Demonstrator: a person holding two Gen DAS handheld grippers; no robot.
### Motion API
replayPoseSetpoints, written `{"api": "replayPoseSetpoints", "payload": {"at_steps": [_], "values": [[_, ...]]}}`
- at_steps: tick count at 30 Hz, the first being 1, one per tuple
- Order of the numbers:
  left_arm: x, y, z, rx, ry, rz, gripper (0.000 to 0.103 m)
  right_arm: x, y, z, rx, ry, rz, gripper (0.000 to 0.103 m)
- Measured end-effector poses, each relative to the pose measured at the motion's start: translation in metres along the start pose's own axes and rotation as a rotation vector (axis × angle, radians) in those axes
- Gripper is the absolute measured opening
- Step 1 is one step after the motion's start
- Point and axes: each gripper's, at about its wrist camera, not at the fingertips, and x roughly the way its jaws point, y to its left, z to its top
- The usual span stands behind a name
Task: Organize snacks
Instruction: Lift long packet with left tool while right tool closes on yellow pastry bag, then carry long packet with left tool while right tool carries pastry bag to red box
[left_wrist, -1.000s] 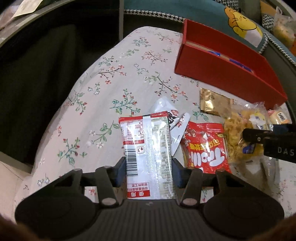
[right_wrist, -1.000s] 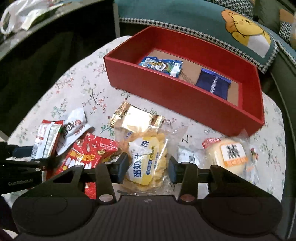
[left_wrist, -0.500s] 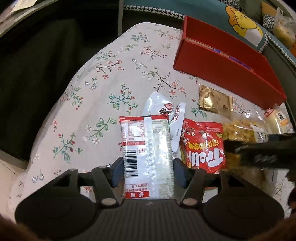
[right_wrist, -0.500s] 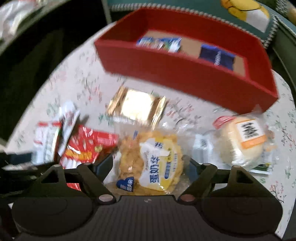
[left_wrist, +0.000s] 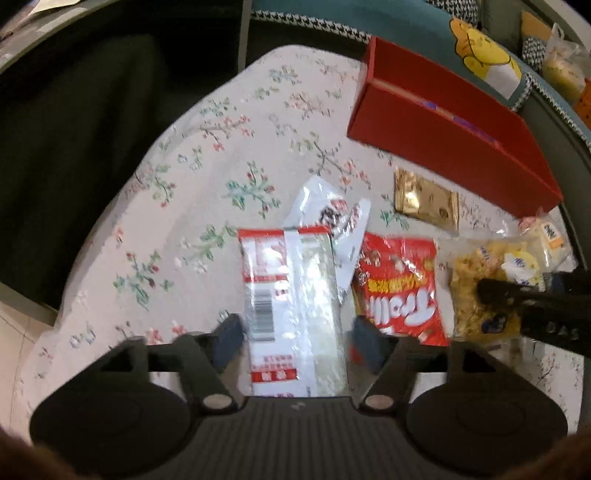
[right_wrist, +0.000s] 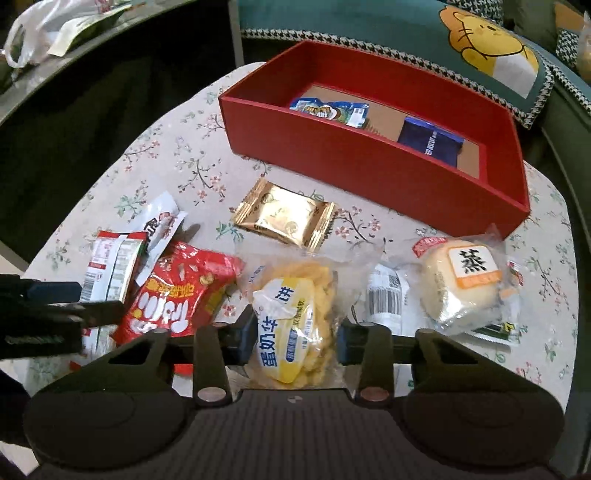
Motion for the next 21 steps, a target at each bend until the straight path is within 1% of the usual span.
{"api": "replayPoseSetpoints", "payload": {"at_steps": [1, 2, 3, 4, 5, 6, 7, 9, 10, 11, 12, 13, 14, 16, 21], "values": [[0.003, -0.003, -0.003, 0.005, 0.009, 0.01, 0.101, 0.002, 0.0, -0.001, 0.001, 0.007, 0.0, 0.048], [0.006, -0.007, -0.005, 0.012, 0.021, 0.019, 0.101, 0.004, 0.0, -0.002, 0.005, 0.007, 0.001, 0.049], [0.007, -0.011, -0.008, 0.03, 0.017, 0.033, 0.101, 0.005, 0.0, -0.003, 0.003, 0.008, 0.001, 0.052], [0.007, -0.016, -0.011, 0.049, 0.009, 0.054, 0.1, 0.008, 0.0, -0.003, -0.002, 0.016, 0.004, 0.057], [0.007, -0.019, -0.013, 0.061, 0.004, 0.07, 0.1, 0.01, -0.001, -0.004, 0.003, 0.019, 0.005, 0.061], [0.006, -0.021, -0.015, 0.069, -0.001, 0.088, 0.094, 0.014, -0.001, -0.005, 0.007, 0.03, 0.001, 0.068], [0.005, -0.021, -0.015, 0.072, -0.007, 0.105, 0.086, 0.018, -0.002, -0.007, 0.002, 0.049, -0.002, 0.073], [0.003, -0.017, -0.014, 0.059, -0.017, 0.12, 0.074, 0.029, -0.003, -0.011, -0.004, 0.064, -0.003, 0.074], [0.003, -0.014, -0.013, 0.044, -0.018, 0.118, 0.071, 0.033, -0.003, -0.012, -0.01, 0.06, -0.006, 0.071], [0.002, -0.011, -0.013, 0.035, -0.02, 0.116, 0.07, 0.033, -0.001, -0.012, -0.028, 0.051, -0.022, 0.069], [0.001, -0.011, -0.014, 0.037, -0.022, 0.116, 0.068, 0.032, 0.001, -0.012, -0.043, 0.045, -0.022, 0.064], [0.0, -0.011, -0.014, 0.042, -0.021, 0.116, 0.067, 0.03, 0.002, -0.011, -0.046, 0.046, -0.009, 0.06], [-0.002, -0.011, -0.016, 0.042, -0.02, 0.111, 0.067, 0.027, 0.003, -0.011, -0.051, 0.046, -0.003, 0.058], [-0.006, -0.01, -0.017, 0.037, -0.018, 0.088, 0.066, 0.02, 0.005, -0.013, -0.067, 0.036, 0.0, 0.052], [-0.02, -0.01, -0.021, 0.04, -0.033, 0.042, 0.066, 0.005, -0.002, -0.024, -0.057, 0.029, 0.004, 0.047]]}}
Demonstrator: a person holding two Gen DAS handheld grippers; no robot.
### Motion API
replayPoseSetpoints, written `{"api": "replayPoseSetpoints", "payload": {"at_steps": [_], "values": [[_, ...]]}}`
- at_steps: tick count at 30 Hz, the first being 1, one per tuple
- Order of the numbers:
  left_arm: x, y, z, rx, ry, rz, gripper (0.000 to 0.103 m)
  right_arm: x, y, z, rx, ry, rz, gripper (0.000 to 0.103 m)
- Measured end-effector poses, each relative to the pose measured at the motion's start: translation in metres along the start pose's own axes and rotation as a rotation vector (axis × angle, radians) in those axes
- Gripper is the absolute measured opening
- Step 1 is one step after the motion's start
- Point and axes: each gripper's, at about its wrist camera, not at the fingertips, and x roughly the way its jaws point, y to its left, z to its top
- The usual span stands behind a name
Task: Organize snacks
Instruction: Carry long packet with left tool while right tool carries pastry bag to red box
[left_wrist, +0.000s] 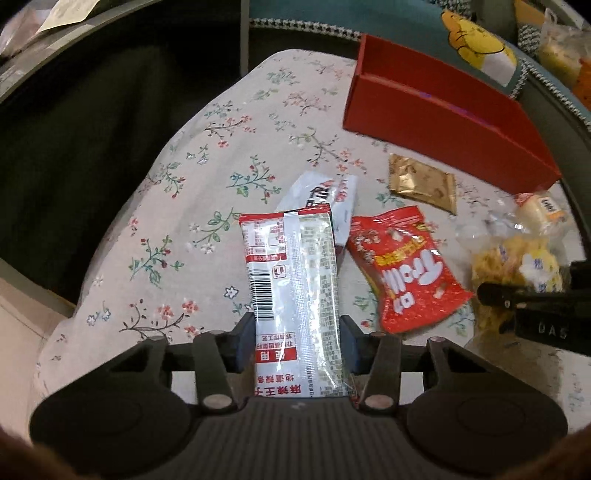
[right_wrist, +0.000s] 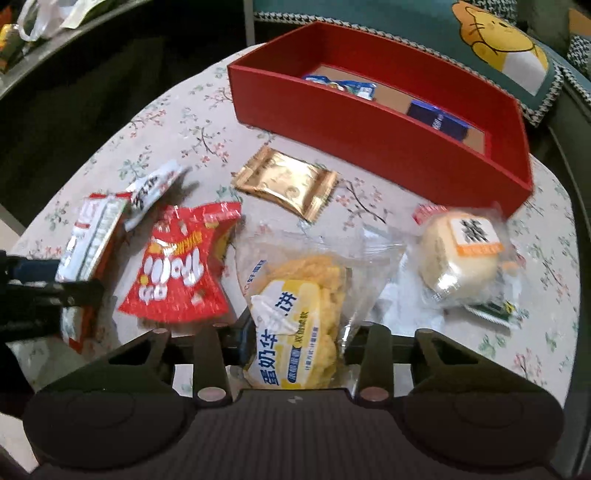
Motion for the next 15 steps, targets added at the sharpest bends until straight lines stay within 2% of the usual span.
{"api": "replayPoseSetpoints", "payload": {"at_steps": [10, 15], "values": [[-0.017, -0.008, 0.005, -0.012, -0.034, -0.13, 0.066, -0.041, -0.02, -0.023, 0.096, -0.078, 0.016, 0.044], [-0.019, -0.026, 0.016, 0.023, -0.063, -0.153, 0.066, -0.048, -0.022, -0.018, 0.105, -0.111, 0.014, 0.044]]}}
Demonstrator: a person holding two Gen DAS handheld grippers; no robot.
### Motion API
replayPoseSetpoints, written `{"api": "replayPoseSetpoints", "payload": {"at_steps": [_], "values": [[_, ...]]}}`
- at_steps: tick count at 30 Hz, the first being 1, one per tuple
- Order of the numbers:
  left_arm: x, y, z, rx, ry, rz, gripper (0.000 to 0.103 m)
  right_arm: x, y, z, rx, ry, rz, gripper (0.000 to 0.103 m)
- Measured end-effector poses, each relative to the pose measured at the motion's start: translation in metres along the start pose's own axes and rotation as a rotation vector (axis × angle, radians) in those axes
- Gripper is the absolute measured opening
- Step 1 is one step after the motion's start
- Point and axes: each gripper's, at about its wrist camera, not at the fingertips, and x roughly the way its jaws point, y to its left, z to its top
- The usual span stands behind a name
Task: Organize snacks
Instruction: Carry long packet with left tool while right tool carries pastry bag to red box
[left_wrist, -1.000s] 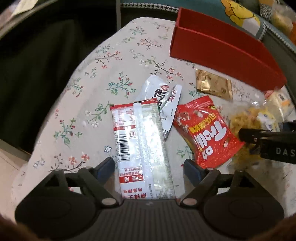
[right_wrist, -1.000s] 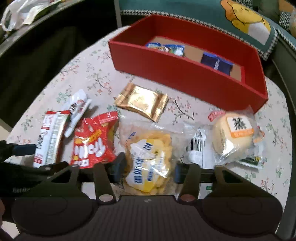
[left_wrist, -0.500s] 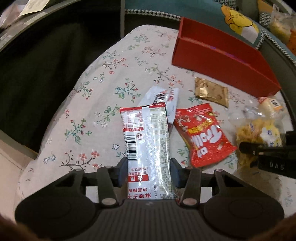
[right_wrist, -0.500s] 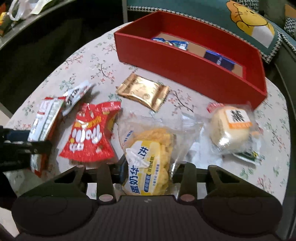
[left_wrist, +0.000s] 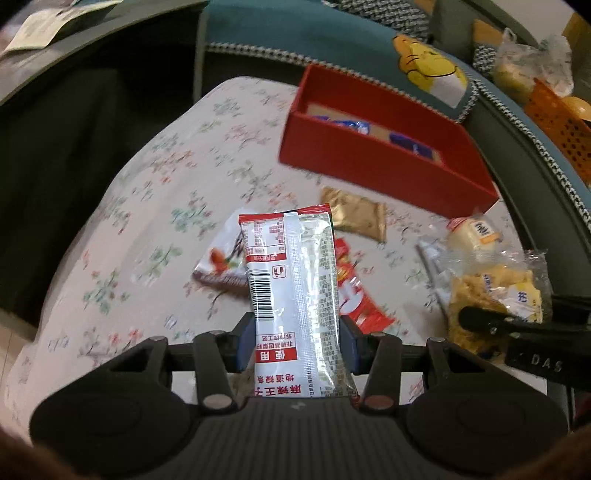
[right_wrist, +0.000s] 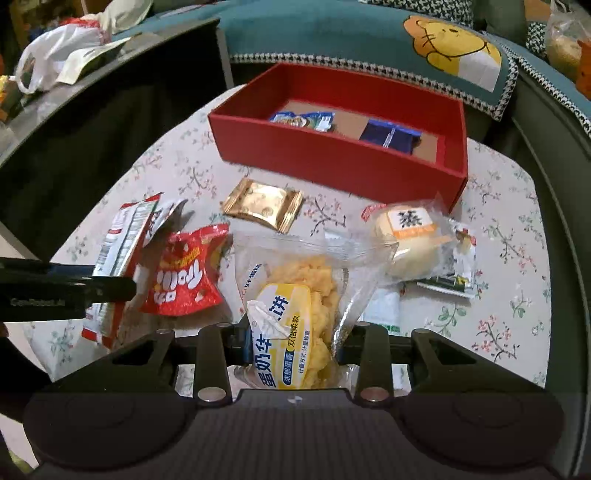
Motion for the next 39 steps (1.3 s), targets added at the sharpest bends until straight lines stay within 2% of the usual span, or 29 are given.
{"api": "replayPoseSetpoints", "payload": {"at_steps": [14, 39], "values": [[0.021, -0.052, 0.062, 0.07, -0.076, -0.05, 0.066, -0.003, -0.021, 0.034, 0.067, -0.07, -0.02, 0.045], [0.047, -0.081, 0.129, 0.101, -0.134, -0.036, 0.066, 0.0, -0.058, 0.087, 0.144, -0.19, -0.109, 0.045]]}}
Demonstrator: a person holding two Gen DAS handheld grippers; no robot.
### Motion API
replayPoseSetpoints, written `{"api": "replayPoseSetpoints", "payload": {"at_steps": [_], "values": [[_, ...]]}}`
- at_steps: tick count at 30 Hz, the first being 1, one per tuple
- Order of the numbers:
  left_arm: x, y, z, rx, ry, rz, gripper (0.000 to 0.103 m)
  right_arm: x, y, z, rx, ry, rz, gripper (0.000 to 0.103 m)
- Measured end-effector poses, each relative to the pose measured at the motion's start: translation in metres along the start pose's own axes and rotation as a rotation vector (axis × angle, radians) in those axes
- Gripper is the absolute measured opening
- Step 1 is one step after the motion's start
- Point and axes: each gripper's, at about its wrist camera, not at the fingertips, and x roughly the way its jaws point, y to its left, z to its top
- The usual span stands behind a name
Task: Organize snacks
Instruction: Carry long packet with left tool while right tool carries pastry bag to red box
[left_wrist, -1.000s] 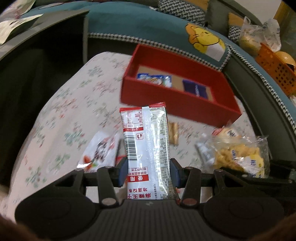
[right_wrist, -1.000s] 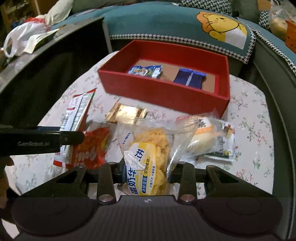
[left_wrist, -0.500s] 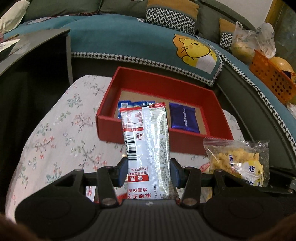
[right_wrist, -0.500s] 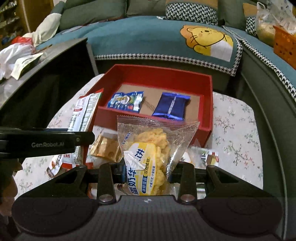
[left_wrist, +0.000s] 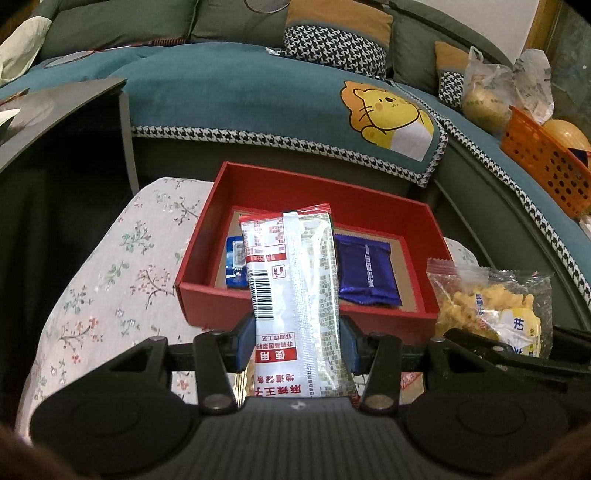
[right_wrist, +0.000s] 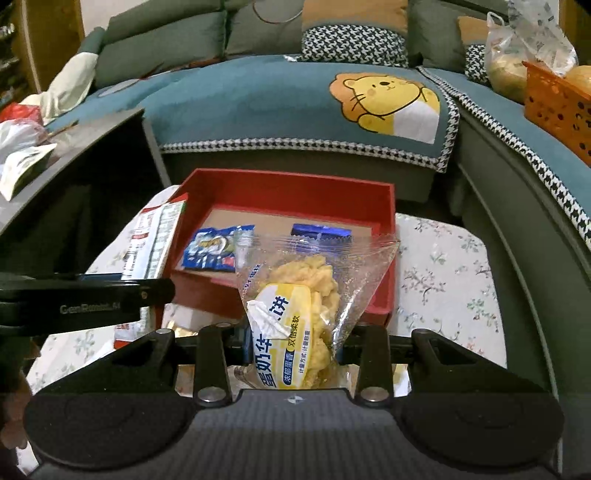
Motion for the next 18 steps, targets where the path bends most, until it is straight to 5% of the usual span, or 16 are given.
{"api": "replayPoseSetpoints", "payload": {"at_steps": [18], "values": [[0.029, -0.006, 0.03, 0.014, -0.019, 0.029, 0.066, 0.03, -0.019, 0.027, 0.036, -0.022, -0.043, 0.045]]}}
